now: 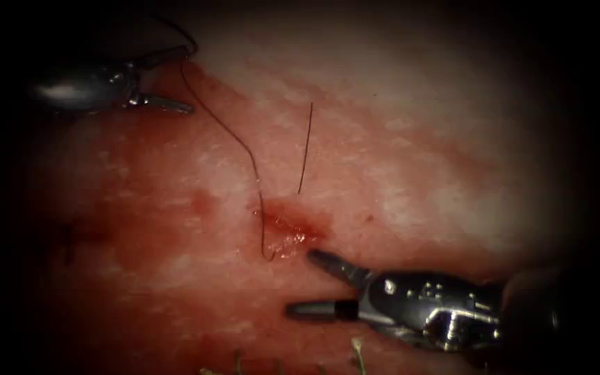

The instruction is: Wound Closure

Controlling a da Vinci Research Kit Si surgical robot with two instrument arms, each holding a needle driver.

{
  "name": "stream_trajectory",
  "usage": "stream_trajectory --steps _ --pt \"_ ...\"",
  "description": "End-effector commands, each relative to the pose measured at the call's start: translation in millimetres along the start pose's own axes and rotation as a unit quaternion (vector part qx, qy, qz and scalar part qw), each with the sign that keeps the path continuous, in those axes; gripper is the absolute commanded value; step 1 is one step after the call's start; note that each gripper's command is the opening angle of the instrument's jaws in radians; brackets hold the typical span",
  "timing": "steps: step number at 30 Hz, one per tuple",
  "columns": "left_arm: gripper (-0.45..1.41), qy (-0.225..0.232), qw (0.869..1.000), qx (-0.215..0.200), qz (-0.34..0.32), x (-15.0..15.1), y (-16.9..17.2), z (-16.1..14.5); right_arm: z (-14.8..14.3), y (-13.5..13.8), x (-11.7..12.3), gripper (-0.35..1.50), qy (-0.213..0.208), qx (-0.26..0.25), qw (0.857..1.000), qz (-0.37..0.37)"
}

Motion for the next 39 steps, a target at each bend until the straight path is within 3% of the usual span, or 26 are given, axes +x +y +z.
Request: stream_trajectory --steps 1,13,17,21,28,33,34,35,36,37,39 --pt "0.22 -0.001 1.000 0.001 -0.002 -0.4 0.5 1.0 0.6 -0.7 -0.9 1.01 -0.001 0.001 1.000 0.001" --pt "0.24 -0.002 1.000 0.007 0.000 -1.8 -0.3 2.6 0.7 -0.7 -0.9 1.01 -0.001 0.001 1.000 0.001" --pt "-0.45 0.006 1.000 -0.004 0.003 -1.7 -0.2 2.5 0.7 -0.8 -0.9 1.01 -0.001 0.000 1.000 0.001" --pt "-0.45 0.027 0.999 -0.032 -0.001 -1.4 0.0 2.1 0.7 -0.8 -0.9 1.00 -0.001 0.001 1.000 0.001" --pt "-0.45 0.031 0.998 -0.042 -0.017 -0.1 -0.1 0.3 -0.1 -0.5 -0.7 0.91 -0.002 0.001 1.000 0.003" --pt "-0.45 0.008 0.999 -0.034 -0.029 2.2 0.9 -2.3 -1.1 0.7 0.1 0.93 0.007 -0.016 1.000 0.006" --pt "-0.45 -0.007 0.999 -0.032 -0.032 3.2 1.7 -3.2 -1.6 1.3 0.5 0.81 0.007 -0.022 1.000 -0.004" --pt "-0.45 -0.016 0.999 -0.032 -0.035 3.9 2.4 -3.6 -1.9 1.6 0.9 0.54 0.006 -0.023 1.000 -0.009" --pt "-0.45 -0.031 0.998 -0.030 -0.038 5.0 3.5 -4.2 -2.4 2.0 1.7 -0.01 0.004 -0.021 1.000 -0.017" --pt "-0.45 -0.042 0.998 -0.029 -0.040 5.7 4.4 -4.5 -2.5 2.2 2.2 -0.35 0.007 -0.021 1.000 -0.022" --pt "-0.45 -0.058 0.997 -0.029 -0.042 6.8 5.5 -4.7 -2.4 2.4 3.0 -0.35 0.023 -0.011 0.999 -0.023"
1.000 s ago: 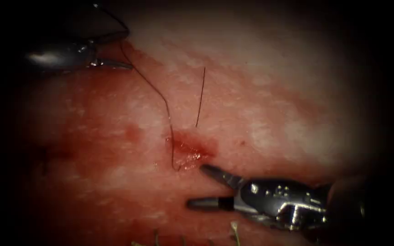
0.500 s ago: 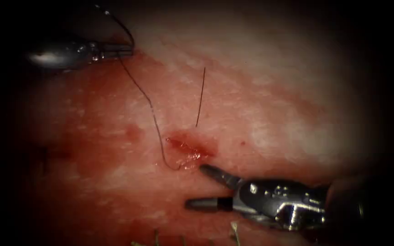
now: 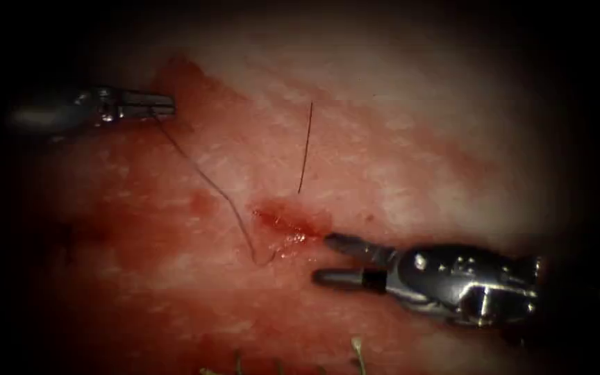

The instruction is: Wound Closure

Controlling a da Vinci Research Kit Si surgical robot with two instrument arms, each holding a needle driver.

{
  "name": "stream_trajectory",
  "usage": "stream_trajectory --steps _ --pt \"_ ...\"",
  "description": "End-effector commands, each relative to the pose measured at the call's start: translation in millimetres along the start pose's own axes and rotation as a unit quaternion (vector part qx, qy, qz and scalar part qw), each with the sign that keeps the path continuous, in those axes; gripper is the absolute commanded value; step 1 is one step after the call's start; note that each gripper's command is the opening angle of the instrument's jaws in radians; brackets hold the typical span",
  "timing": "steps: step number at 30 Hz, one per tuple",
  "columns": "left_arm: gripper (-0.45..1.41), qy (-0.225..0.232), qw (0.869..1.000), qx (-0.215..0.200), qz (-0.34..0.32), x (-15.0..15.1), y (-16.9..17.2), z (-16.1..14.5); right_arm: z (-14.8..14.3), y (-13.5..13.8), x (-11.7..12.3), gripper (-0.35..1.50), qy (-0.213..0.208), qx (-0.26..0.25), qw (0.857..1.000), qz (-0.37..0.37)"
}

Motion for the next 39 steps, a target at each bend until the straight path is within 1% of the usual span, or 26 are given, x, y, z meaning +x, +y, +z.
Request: stream_trajectory --steps 1,2,4,6,9,13,15,18,21,23,27,31,32,33,34,36,39 --pt "-0.45 -0.007 1.000 -0.001 -0.006 0.4 1.2 0.8 0.9 -0.5 0.0 -0.35 0.016 0.009 1.000 0.004" --pt "-0.45 -0.015 1.000 0.002 -0.009 1.2 2.2 0.9 1.5 -0.6 0.3 -0.35 0.021 0.011 1.000 0.006" --pt "-0.45 -0.024 1.000 0.007 -0.011 2.3 3.2 1.7 2.8 -0.6 0.7 -0.35 0.029 0.009 1.000 0.005" --pt "-0.45 -0.031 0.999 0.010 -0.011 2.6 3.7 2.9 4.1 -0.4 1.1 -0.35 0.045 0.003 0.999 0.007" --pt "-0.45 -0.038 0.999 0.010 -0.007 1.9 3.8 4.1 6.0 -0.5 1.2 -0.35 0.050 0.004 0.999 0.006" --pt "-0.45 -0.041 0.999 0.016 -0.005 1.0 3.5 5.4 8.3 -1.2 0.2 -0.35 0.055 0.018 0.998 -0.001" --pt "-0.45 -0.043 0.999 0.022 -0.004 0.6 3.4 6.2 8.9 -1.6 0.0 -0.35 0.055 0.025 0.998 -0.004" --pt "-0.45 -0.047 0.998 0.031 -0.002 -0.1 3.6 7.8 9.4 -2.2 0.2 -0.35 0.067 0.031 0.997 -0.008" --pt "-0.45 -0.062 0.997 0.036 0.003 -1.2 4.1 10.0 9.3 -2.6 0.8 -0.35 0.082 0.034 0.996 -0.003" --pt "-0.45 -0.069 0.997 0.042 0.007 -2.1 4.4 11.5 9.2 -2.7 1.1 -0.35 0.089 0.035 0.995 -0.002" --pt "-0.45 -0.079 0.996 0.039 0.016 -4.2 4.9 13.9 9.1 -2.9 1.2 -0.35 0.101 0.035 0.994 0.001" --pt "-0.45 -0.084 0.996 0.035 0.012 -6.0 5.6 15.0 9.2 -2.8 1.3 -0.35 0.119 0.033 0.992 0.002" --pt "-0.45 -0.087 0.996 0.033 0.014 -6.3 5.8 15.1 9.2 -2.7 1.4 -0.05 0.120 0.031 0.992 0.002" --pt "-0.45 -0.086 0.996 0.033 0.015 -6.6 6.0 15.1 9.2 -2.6 1.6 0.17 0.124 0.024 0.992 0.004" --pt "-0.45 -0.087 0.996 0.032 0.017 -6.9 6.2 14.9 9.2 -2.4 1.9 0.56 0.129 0.013 0.992 0.007" --pt "-0.45 -0.087 0.996 0.030 0.017 -7.1 6.5 14.7 9.2 -2.3 2.2 0.74 0.137 0.011 0.990 0.011" --pt "-0.45 -0.084 0.996 0.027 0.018 -7.2 7.1 14.7 9.4 -2.3 2.7 0.90 0.161 0.011 0.987 0.028"
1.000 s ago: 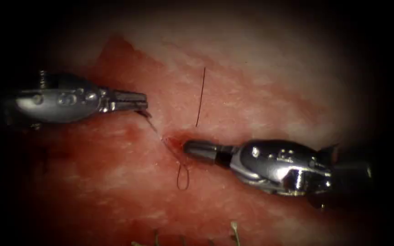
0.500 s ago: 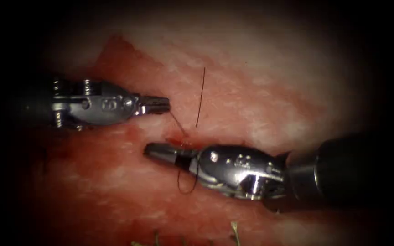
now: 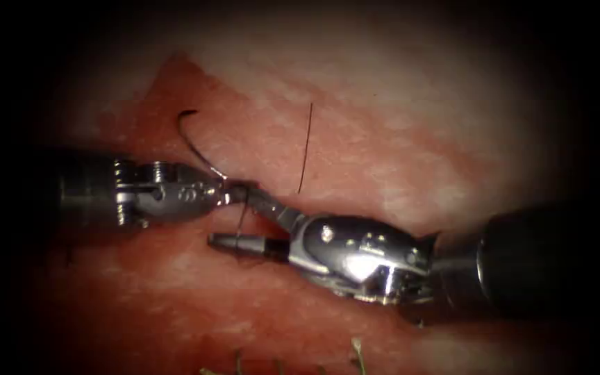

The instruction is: Wound Closure

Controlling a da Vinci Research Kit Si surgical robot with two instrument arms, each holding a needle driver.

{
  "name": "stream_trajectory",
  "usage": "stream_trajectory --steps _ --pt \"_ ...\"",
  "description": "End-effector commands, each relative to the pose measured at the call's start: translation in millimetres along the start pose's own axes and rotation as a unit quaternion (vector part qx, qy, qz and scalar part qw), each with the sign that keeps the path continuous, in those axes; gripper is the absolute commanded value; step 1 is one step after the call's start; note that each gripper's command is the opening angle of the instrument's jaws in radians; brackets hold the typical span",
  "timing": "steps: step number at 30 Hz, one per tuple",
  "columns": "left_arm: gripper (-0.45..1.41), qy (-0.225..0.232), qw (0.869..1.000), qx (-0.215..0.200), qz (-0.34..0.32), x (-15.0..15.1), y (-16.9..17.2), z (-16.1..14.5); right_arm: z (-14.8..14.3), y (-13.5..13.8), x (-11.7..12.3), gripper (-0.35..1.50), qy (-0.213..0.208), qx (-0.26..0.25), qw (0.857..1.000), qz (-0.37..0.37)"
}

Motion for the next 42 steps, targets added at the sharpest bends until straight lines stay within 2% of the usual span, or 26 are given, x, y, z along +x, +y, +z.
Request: stream_trajectory --steps 1,3,13,19,30,37,42 --pt "-0.45 0.000 1.000 -0.003 0.000 -0.1 1.0 0.7 0.4 -0.7 -0.8 0.93 0.010 0.001 1.000 0.015" --pt "-0.45 0.001 1.000 -0.006 0.001 0.0 1.5 0.6 0.4 -0.6 -0.6 0.93 0.022 0.000 1.000 0.018" --pt "-0.45 -0.003 1.000 -0.008 -0.002 0.6 3.2 -0.2 0.9 -0.8 -0.8 0.88 0.022 -0.006 1.000 0.018" --pt "-0.45 -0.007 1.000 -0.012 -0.004 0.7 4.3 -1.6 1.0 -0.9 -1.7 0.85 0.023 -0.025 0.999 0.014" --pt "-0.45 -0.022 1.000 -0.006 -0.010 1.5 5.4 -6.1 -0.4 0.6 -2.5 0.73 -0.020 -0.072 0.997 0.012" --pt "-0.45 -0.029 0.999 -0.011 -0.014 3.4 6.2 -9.5 -0.1 0.8 -4.2 0.66 -0.069 -0.084 0.994 0.004" --pt "-0.45 -0.026 1.000 -0.001 0.001 4.9 5.4 -11.6 0.0 0.6 -4.5 0.66 -0.083 -0.085 0.993 0.005"
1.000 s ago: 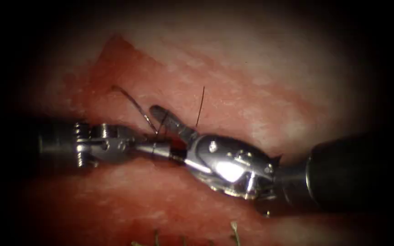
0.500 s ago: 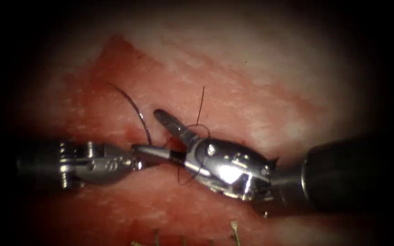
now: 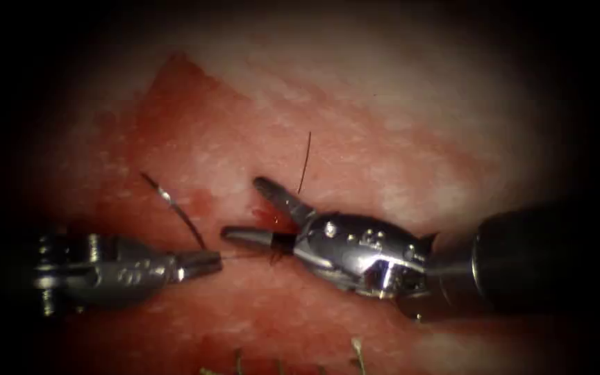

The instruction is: Wound Closure

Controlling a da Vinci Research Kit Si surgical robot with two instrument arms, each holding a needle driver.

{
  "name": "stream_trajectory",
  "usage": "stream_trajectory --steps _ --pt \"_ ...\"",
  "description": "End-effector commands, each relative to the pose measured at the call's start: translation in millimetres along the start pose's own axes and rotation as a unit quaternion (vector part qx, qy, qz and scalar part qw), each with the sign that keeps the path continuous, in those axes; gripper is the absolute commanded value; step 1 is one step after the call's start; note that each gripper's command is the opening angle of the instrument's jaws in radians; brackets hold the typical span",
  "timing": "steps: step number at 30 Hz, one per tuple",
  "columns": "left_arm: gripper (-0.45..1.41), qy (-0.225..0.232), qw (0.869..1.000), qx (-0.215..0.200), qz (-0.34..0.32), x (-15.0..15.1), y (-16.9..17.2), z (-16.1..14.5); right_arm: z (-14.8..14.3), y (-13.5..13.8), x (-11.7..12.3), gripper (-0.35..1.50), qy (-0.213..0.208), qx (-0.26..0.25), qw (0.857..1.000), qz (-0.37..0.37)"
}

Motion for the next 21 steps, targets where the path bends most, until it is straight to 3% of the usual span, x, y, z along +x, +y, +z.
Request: stream_trajectory --steps 1,10,14,21 --pt "-0.45 0.000 1.000 0.003 0.004 0.1 0.5 0.5 0.3 -0.8 -1.0 0.66 -0.006 0.001 1.000 0.001" --pt "-0.45 0.026 0.998 0.041 0.041 2.8 -4.1 -3.0 0.6 -1.4 -2.1 0.64 -0.031 0.011 0.999 -0.006" --pt "-0.45 0.022 0.998 0.043 0.044 3.5 -5.9 -1.6 1.0 -1.9 -2.3 0.64 -0.034 0.025 0.999 -0.007" --pt "-0.45 0.025 0.998 0.032 0.048 3.8 -6.0 4.2 1.8 -2.9 -2.5 0.64 -0.033 0.054 0.998 -0.007"
